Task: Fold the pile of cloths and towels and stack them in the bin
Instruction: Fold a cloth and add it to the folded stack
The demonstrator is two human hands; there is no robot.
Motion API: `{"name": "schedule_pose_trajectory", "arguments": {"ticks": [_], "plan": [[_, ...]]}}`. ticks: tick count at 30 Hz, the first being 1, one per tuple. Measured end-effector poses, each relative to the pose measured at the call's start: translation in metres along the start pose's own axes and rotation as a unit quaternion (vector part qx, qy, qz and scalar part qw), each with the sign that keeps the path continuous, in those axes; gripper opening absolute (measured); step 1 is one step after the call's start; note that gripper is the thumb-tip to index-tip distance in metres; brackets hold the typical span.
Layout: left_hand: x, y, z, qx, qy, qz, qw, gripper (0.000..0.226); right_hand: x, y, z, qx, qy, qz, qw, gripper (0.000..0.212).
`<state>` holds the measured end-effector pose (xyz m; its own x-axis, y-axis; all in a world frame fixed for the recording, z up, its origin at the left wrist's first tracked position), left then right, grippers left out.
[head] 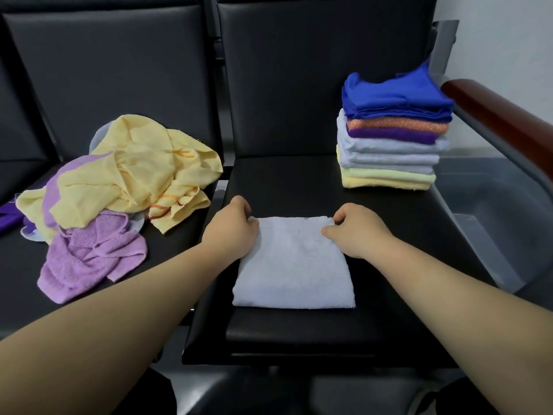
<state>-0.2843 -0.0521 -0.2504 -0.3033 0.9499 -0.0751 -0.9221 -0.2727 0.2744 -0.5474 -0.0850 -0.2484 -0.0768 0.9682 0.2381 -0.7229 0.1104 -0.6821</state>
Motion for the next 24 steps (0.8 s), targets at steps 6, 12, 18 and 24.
{"name": "schedule_pose_trajectory", "arguments": {"ticks": [6,12,18,24], "plan": [[0.006,-0.009,-0.015,-0.083,-0.15,0.031,0.985,0.037,0.013,0.01,0.0,0.066,-0.072,-0.087,0.991,0.046],[0.022,-0.006,-0.02,0.002,-0.181,0.064,0.982,0.023,0.029,0.007,-0.013,0.035,-0.091,-0.084,0.992,0.032],[0.033,0.008,0.001,0.158,-0.101,0.068,0.98,0.02,0.027,0.01,-0.013,-0.074,-0.055,-0.087,0.992,0.018],[0.043,0.039,0.042,0.229,0.022,0.038,0.972,0.023,0.029,-0.006,0.018,-0.264,0.01,-0.001,0.965,0.025]]}}
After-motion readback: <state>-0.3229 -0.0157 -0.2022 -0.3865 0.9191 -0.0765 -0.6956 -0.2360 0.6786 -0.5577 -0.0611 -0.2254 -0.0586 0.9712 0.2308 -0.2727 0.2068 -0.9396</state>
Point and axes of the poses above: each hand's wrist, its own x-axis away from the middle knuckle, its own z-axis out of the back of the hand, y = z × x, the point moved 9 cm from there along -x, towards the middle knuckle, and after that the axes turned 14 degrees about -x, right-handed, at the moved point
